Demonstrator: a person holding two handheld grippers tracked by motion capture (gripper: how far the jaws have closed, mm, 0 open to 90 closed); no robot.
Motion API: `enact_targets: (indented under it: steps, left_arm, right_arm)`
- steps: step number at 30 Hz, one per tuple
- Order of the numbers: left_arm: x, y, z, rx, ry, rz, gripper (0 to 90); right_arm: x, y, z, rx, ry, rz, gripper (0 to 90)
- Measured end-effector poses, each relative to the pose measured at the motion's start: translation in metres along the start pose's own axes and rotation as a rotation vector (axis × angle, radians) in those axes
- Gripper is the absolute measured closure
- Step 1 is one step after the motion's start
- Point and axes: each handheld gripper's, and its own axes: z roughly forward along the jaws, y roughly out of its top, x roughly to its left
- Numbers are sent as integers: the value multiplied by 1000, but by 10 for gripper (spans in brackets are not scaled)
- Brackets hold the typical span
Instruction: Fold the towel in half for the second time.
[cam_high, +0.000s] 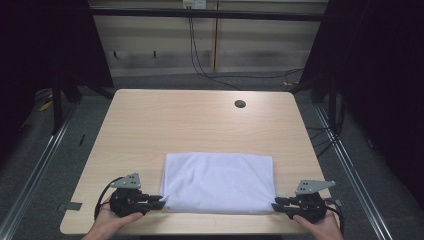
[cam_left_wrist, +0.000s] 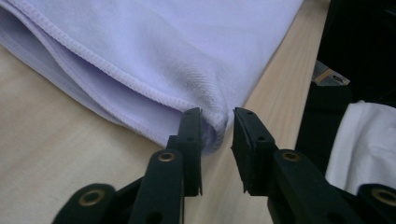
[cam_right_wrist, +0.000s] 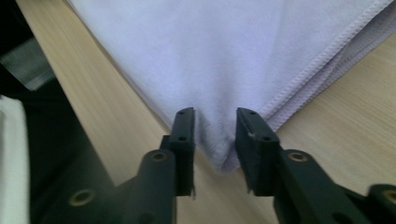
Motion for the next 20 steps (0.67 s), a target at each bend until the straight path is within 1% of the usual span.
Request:
enact_targets:
  steps: [1, 2, 4, 5, 6, 7, 8, 9, 10, 11, 12, 13, 14, 15, 17, 18, 19, 20]
  left_arm:
    - [0, -2, -1, -12, 3, 0, 677]
    - [0, -2, -2, -25, 12, -5, 641]
    - [4, -2, -6, -67, 36, -23, 555]
    - [6, 0, -11, -104, 68, -40, 525]
    - [8, 0, -14, -132, 92, -48, 492]
    - [12, 1, -18, -165, 124, -56, 463]
    - [15, 1, -22, -198, 157, -69, 446]
    - [18, 1, -26, -215, 198, -70, 427]
    - [21, 1, -28, -221, 242, -65, 409]
    - [26, 1, -31, -227, 255, -77, 395]
    - [27, 0, -31, -226, 280, -80, 389]
    - [28, 0, -33, -218, 345, -65, 386]
    - [30, -1, -35, -222, 358, -67, 376]
    - [32, -2, -36, -228, 345, -77, 375]
    - [33, -4, -37, -217, 333, -87, 361]
    - [33, -4, -37, -217, 318, -92, 346]
    - [32, -4, -35, -217, 294, -95, 331]
    - [31, -3, -34, -213, 287, -85, 315]
  right_arm:
    - [1, -1, -3, -23, 12, 12, 624]
    - [1, -1, -6, -45, 9, 22, 588]
    - [0, 0, -11, -105, -31, 34, 537]
    - [-2, 1, -13, -136, -46, 43, 514]
    - [-5, 2, -16, -172, -67, 62, 463]
    - [-7, 2, -18, -192, -87, 77, 441]
    - [-9, 1, -21, -228, -114, 90, 445]
    - [-13, 1, -24, -258, -131, 99, 438]
    - [-16, -1, -26, -278, -146, 118, 415]
    - [-19, -2, -28, -289, -170, 125, 393]
    - [-22, -5, -29, -289, -186, 130, 388]
    - [-23, -6, -31, -292, -192, 137, 380]
    - [-26, -7, -32, -300, -195, 138, 376]
    - [-28, -8, -34, -311, -203, 140, 368]
    - [-32, -9, -34, -310, -231, 140, 335]
    - [-34, -10, -34, -305, -233, 152, 332]
    - [-35, -11, -33, -302, -226, 162, 318]
    - [-36, -11, -31, -291, -233, 166, 305]
